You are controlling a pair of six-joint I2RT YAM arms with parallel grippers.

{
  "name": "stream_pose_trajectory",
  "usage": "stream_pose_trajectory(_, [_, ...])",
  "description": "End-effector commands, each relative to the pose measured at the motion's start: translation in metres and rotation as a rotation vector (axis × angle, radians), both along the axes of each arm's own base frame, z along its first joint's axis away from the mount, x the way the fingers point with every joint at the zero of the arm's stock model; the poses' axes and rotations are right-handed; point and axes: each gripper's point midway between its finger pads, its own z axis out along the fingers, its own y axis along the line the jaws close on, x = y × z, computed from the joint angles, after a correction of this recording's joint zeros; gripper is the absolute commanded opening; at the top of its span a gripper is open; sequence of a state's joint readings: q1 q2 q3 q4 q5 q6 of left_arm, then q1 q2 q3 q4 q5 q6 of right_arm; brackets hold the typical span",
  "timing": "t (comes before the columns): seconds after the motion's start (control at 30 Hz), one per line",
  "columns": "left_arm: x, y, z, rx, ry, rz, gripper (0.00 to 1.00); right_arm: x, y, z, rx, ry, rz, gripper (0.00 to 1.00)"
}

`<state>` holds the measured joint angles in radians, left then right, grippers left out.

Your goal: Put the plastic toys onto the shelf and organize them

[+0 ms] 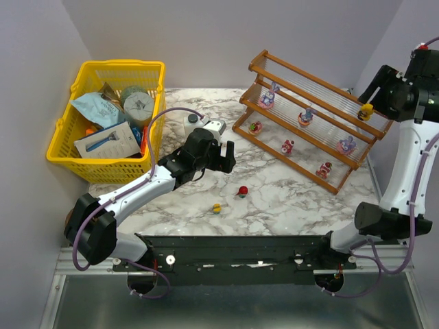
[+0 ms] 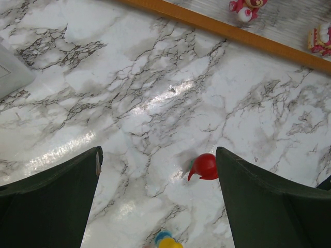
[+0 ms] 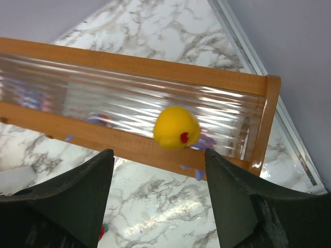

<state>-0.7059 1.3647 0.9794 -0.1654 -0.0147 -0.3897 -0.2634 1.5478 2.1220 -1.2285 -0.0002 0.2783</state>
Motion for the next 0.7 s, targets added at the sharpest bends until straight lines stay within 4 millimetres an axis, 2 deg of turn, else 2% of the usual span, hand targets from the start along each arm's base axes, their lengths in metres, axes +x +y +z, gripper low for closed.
stream_pose_trajectory(0.0, [0.002, 0.006, 0.003, 0.006, -0.019, 0.021, 0.99, -0.013, 0.040, 0.042, -0.023, -0.165, 0.188, 0.78])
stream_pose_trajectory(0.07, [0.003, 0.007, 0.003, 0.009, -0.020, 0.022, 0.99, -0.021, 0.061, 0.048, -0.044, -0.198, 0.262, 0.78])
stream_pose_trajectory(0.1, [0.003, 0.007, 0.003, 0.011, -0.021, 0.024, 0.99, -0.020, 0.081, 0.043, -0.059, -0.194, 0.335, 0.78])
stream_pose_trajectory(0.17, [0.004, 0.008, 0.003, 0.016, -0.025, 0.028, 0.99, -0.029, 0.101, 0.045, -0.067, -0.213, 0.395, 0.77])
stream_pose_trajectory(0.2, [0.005, 0.010, 0.004, 0.022, -0.032, 0.037, 0.99, -0.029, 0.120, 0.032, -0.061, -0.194, 0.461, 0.77])
stream_pose_trajectory(0.27, [0.006, 0.013, 0.004, 0.030, -0.038, 0.050, 0.99, -0.037, 0.139, 0.024, -0.064, -0.200, 0.529, 0.77])
stream_pose_trajectory(0.3, [0.007, 0.015, 0.004, 0.033, -0.043, 0.063, 0.99, -0.047, 0.158, 0.034, -0.071, -0.263, 0.591, 0.77])
stream_pose_trajectory(0.33, [0.008, 0.016, 0.005, 0.035, -0.049, 0.069, 0.99, -0.049, 0.168, 0.007, -0.062, -0.215, 0.629, 0.77])
stream_pose_trajectory(0.37, [0.009, 0.018, 0.005, 0.037, -0.052, 0.077, 0.99, -0.053, 0.177, 0.000, -0.056, -0.219, 0.661, 0.77])
stream_pose_trajectory(0.4, [0.011, 0.020, 0.006, 0.036, -0.055, 0.088, 0.99, -0.064, 0.196, 0.007, -0.046, -0.283, 0.721, 0.77])
stream_pose_trajectory(0.43, [0.013, 0.022, 0.007, 0.036, -0.057, 0.102, 0.99, -0.065, 0.204, -0.026, -0.041, -0.220, 0.742, 0.77])
stream_pose_trajectory(0.47, [0.013, 0.023, 0.007, 0.033, -0.059, 0.107, 0.99, -0.070, 0.212, -0.034, -0.038, -0.219, 0.763, 0.77])
stream_pose_trajectory(0.5, [0.015, 0.025, 0.008, 0.032, -0.060, 0.117, 0.99, -0.076, 0.231, -0.041, -0.021, -0.228, 0.811, 0.77])
stream_pose_trajectory(0.53, [0.017, 0.028, 0.008, 0.038, -0.065, 0.132, 0.99, -0.081, 0.237, -0.049, -0.022, -0.223, 0.823, 0.77])
stream_pose_trajectory(0.57, [0.018, 0.031, 0.008, 0.037, -0.064, 0.144, 0.99, -0.084, 0.244, -0.078, -0.022, -0.168, 0.841, 0.77])
stream_pose_trajectory(0.6, [0.018, 0.034, 0.007, 0.039, -0.066, 0.157, 0.99, -0.090, 0.262, -0.083, -0.007, -0.174, 0.879, 0.77])
stream_pose_trajectory(0.67, [0.021, 0.040, 0.009, 0.040, -0.072, 0.194, 0.99, -0.092, 0.275, -0.108, -0.033, -0.127, 0.892, 0.78])
